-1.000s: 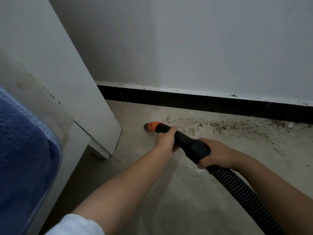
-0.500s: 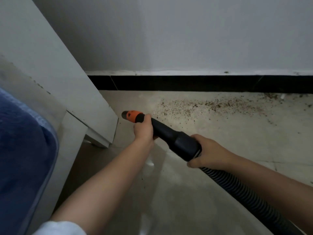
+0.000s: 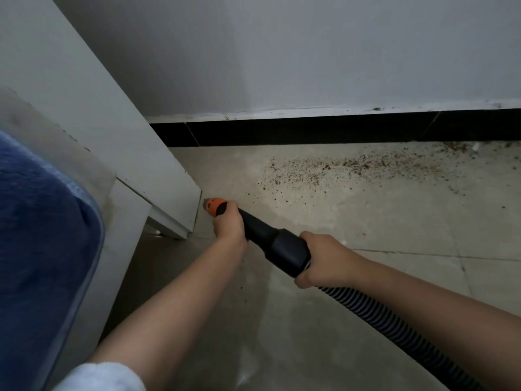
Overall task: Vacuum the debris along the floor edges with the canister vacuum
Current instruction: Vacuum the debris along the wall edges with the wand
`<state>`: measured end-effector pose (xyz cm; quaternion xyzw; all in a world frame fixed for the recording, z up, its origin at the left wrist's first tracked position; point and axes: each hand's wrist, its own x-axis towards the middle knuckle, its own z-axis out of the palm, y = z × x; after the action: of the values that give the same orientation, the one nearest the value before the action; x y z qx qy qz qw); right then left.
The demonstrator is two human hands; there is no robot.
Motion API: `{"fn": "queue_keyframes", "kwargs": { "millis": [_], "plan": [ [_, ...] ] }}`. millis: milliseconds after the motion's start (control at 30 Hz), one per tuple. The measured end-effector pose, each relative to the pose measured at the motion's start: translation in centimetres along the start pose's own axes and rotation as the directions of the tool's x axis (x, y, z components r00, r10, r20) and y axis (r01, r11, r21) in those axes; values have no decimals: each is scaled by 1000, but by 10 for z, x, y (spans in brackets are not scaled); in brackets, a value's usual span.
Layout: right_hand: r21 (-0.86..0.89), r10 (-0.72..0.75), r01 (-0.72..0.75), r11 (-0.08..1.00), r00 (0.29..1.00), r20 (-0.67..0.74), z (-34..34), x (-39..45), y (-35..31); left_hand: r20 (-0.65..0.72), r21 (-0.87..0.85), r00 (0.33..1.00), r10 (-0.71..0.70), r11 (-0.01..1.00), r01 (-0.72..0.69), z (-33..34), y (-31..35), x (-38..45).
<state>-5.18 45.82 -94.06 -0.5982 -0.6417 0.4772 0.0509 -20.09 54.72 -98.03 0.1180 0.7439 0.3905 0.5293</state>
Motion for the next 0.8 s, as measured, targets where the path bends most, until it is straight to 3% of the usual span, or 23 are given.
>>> {"fn": "queue_keyframes", "kwargs": {
  "millis": [267,367,500,633,800],
  "plan": [
    [15,19,-20,1000,999,34,13,25,-9,-63,29,998,23,999,-21,-1,10,18],
    [9,28,-28,1000,999,35,10,25,-10,-15,21,997,80,997,-80,2,14,14],
    [-17,50,-49,999,996,69,-9,18,-2,46,-14,999,7,1000,-6,6,5,3],
    [-65,65,-56,996,987,144,-18,7,7,5,-17,1000,-20,1000,20,3,-11,-11],
    [-85,95,-88,992,992,81,-14,-13,12,117,-8,992,-56,998,57,7,-16,-26]
  ]
}}
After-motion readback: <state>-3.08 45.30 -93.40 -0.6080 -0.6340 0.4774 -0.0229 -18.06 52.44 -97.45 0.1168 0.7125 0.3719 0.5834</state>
